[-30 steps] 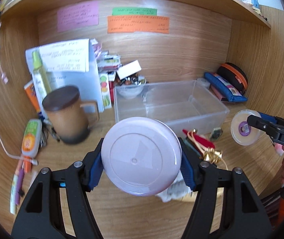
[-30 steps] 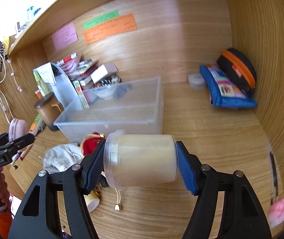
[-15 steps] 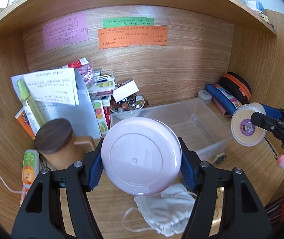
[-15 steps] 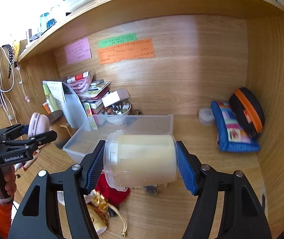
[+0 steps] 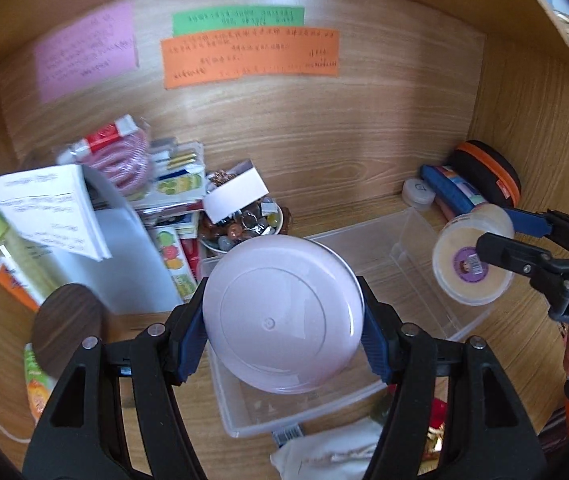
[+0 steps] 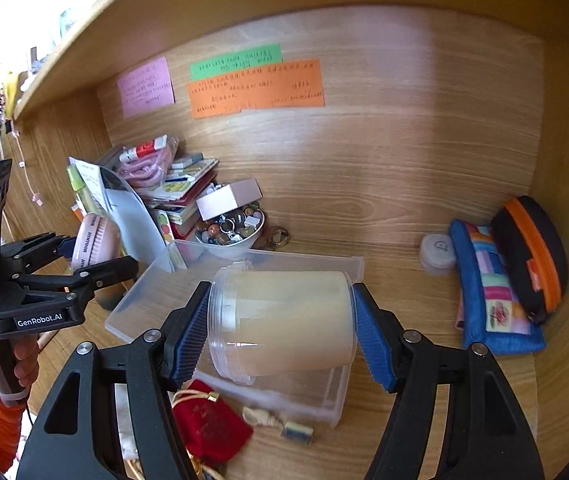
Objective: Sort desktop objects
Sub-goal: 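Lift both jars and carry them over the clear plastic box, then lower the pink jar into the box and open the left gripper while the right releases the beige jar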
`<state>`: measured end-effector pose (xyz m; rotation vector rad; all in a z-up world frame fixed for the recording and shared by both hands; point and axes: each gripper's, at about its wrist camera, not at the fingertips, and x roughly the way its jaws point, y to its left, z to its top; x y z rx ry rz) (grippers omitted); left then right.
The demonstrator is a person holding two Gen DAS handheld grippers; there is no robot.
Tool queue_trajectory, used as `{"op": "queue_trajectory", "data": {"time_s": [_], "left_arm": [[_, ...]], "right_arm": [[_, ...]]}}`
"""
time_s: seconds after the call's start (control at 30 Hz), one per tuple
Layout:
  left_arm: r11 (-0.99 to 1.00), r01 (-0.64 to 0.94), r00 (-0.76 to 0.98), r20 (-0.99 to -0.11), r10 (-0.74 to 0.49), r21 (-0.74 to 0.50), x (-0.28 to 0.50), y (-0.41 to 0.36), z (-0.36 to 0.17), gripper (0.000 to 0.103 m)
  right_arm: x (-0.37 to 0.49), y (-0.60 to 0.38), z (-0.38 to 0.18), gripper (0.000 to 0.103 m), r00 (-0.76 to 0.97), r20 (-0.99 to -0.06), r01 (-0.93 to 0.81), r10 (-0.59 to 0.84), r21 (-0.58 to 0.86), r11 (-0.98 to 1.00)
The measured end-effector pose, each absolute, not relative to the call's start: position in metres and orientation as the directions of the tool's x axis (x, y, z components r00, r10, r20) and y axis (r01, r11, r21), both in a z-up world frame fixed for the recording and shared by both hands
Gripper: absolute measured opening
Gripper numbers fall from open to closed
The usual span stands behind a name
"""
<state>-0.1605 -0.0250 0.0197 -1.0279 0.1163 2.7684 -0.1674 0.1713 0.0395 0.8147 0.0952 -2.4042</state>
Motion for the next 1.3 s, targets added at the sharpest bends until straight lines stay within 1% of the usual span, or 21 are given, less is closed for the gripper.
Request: {"op": "queue_trajectory", "data": {"time_s": [0.23, 0.47, 0.73, 1.03, 1.13, 1.3], "left_arm": [[-0.971, -0.238, -0.669, -0.724, 0.166, -0.003, -0.199, -0.019, -0.005, 0.065], [-0.964, -0.265, -0.601, -0.777, 0.184, -0.024, -0.226, -0.019, -0.026, 0.065], [-0.956, -0.291, -0.55, -0.823, 0.145, 0.026, -0.241, -0.01, -0.046, 0.065], [-0.951, -0.307, -0.488, -0.863, 0.131, 0.029, -0.245, 0.002, -0.053, 0.065], [-0.95, -0.312, -0.47, -0.871, 0.142, 0.014, -0.248, 0.006, -0.053, 0.065], [-0.943, -0.33, -0.453, -0.884, 0.112, 0.05, -0.252, 0.017, -0.056, 0.065]], "right_arm": [[-0.202, 0.149, 0.024, 0.064, -0.589, -0.64, 0.569, -0.494, 0.105, -0.815], [-0.224, 0.131, 0.004, 0.064, -0.546, -0.701, 0.584, -0.459, 0.073, -0.808], [-0.243, 0.115, -0.02, 0.064, -0.492, -0.76, 0.61, -0.424, 0.046, -0.791], [-0.25, 0.099, -0.035, 0.064, -0.446, -0.807, 0.638, -0.387, 0.016, -0.77], [-0.252, 0.096, -0.04, 0.064, -0.434, -0.819, 0.642, -0.375, 0.011, -0.767], [-0.251, 0.092, -0.039, 0.064, -0.447, -0.819, 0.651, -0.359, -0.023, -0.759]]}}
